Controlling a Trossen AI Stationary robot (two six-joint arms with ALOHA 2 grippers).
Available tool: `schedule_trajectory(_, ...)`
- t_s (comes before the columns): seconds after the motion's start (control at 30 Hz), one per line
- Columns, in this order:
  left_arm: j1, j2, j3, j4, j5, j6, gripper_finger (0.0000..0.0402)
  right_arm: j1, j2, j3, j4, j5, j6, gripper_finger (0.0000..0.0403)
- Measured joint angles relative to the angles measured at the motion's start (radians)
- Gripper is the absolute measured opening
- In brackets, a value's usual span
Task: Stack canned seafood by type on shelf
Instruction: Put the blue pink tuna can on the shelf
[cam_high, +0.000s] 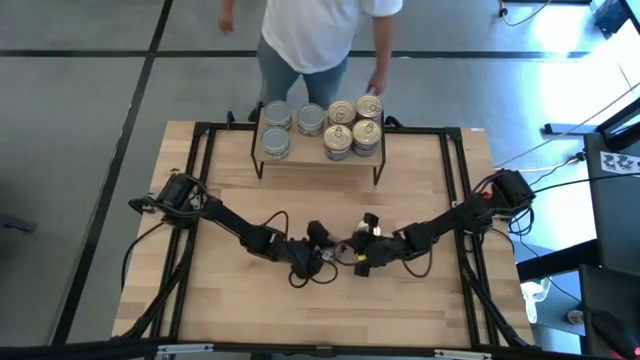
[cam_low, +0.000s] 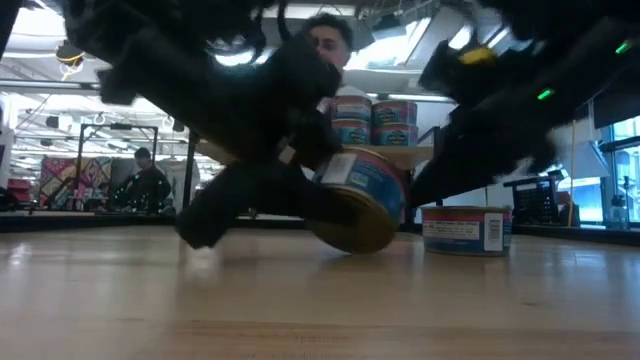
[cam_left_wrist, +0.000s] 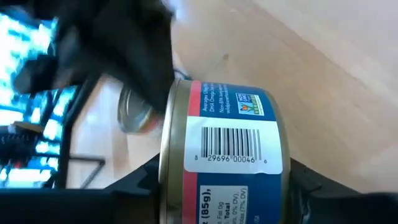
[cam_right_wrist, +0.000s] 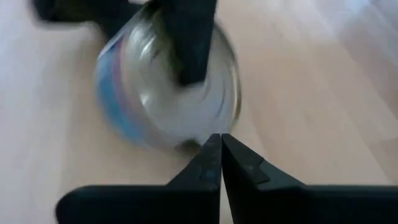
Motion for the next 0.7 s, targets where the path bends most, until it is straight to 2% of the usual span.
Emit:
schedule_trajectory(0.13,-0.037,-0.063,-0.002,-0.037,-0.1,-0.1,0.0176,0.037,-0.122,0.018,-0.094,0.031,-0.016,0.0014)
schedule_trajectory(0.3,-0.081,-0.189,-0.001,-0.14,-0.354,-0.205,0.0176,0.088,-0.283,0.023,-0.257,0.112,0.003,0.0014)
schedule_trajectory(0.43,-0.078,-0.301,0.018,-0.205,-0.56,-0.193,0.0176,0.118,-0.361,0.024,-0.366,0.168,0.058,0.0014)
schedule_trajectory(0.5,-0.056,-0.342,0.031,-0.237,-0.63,-0.159,0.0176,0.13,-0.372,0.024,-0.408,0.202,0.07,0.0014)
schedule_trajectory(0.6,0.003,-0.382,0.052,-0.263,-0.682,-0.095,0.0176,0.132,-0.372,0.024,-0.421,0.233,0.071,0.0014)
schedule_trajectory(0.7,0.091,-0.4,0.076,-0.272,-0.687,-0.044,0.0177,0.132,-0.369,0.024,-0.428,0.24,0.07,0.0014)
